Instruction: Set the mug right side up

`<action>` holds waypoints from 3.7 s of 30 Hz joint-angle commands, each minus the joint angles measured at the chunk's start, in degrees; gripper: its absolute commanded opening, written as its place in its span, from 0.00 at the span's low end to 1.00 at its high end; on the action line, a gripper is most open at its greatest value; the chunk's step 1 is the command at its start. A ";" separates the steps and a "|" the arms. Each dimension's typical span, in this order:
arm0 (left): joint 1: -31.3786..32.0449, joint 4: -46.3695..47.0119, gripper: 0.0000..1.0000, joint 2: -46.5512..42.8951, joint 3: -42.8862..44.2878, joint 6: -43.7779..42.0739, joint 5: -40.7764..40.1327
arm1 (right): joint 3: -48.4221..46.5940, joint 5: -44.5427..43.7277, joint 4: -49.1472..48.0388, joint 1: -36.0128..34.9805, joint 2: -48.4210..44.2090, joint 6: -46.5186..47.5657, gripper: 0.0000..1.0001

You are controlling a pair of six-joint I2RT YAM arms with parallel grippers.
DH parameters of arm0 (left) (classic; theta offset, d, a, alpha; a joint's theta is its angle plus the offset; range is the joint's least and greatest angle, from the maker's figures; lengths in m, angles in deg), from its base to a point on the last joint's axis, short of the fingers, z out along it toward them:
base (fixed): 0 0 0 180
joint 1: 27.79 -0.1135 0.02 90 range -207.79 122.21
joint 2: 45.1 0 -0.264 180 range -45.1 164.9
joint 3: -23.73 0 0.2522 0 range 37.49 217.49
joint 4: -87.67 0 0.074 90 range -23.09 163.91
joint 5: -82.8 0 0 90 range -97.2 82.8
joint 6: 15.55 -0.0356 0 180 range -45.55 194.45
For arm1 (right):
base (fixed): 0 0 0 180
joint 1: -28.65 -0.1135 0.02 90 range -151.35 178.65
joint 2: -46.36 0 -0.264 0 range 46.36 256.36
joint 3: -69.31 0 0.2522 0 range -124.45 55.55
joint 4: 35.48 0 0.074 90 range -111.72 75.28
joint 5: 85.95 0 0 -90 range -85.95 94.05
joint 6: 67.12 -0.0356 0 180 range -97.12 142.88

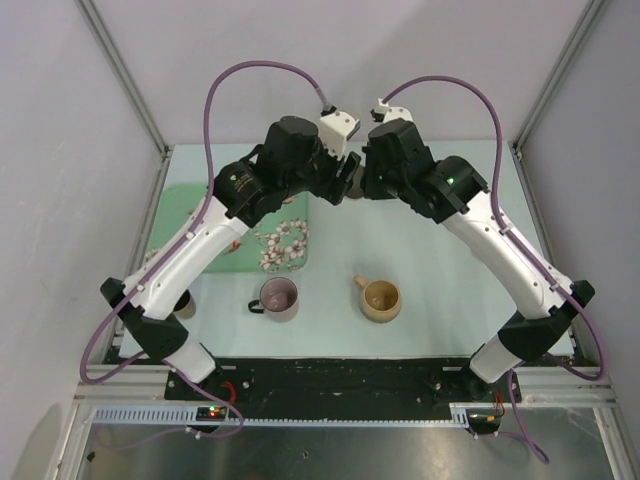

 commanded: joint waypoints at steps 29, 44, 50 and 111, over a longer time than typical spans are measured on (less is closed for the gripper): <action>-24.24 7.88 0.00 9.54 -4.91 0.34 4.12 | 2.34 16.98 -23.93 5.13 8.47 -7.24 0.68; -42.86 8.69 0.00 41.03 27.50 6.35 2.53 | 9.85 15.22 -15.30 8.52 4.63 -4.47 0.75; -47.51 10.80 0.00 48.46 33.87 7.46 3.26 | 10.10 13.84 -10.34 8.19 5.32 -4.27 0.75; -53.12 18.73 1.00 -11.03 -26.95 -8.40 20.94 | 49.62 12.69 -32.95 28.48 -26.32 9.95 0.82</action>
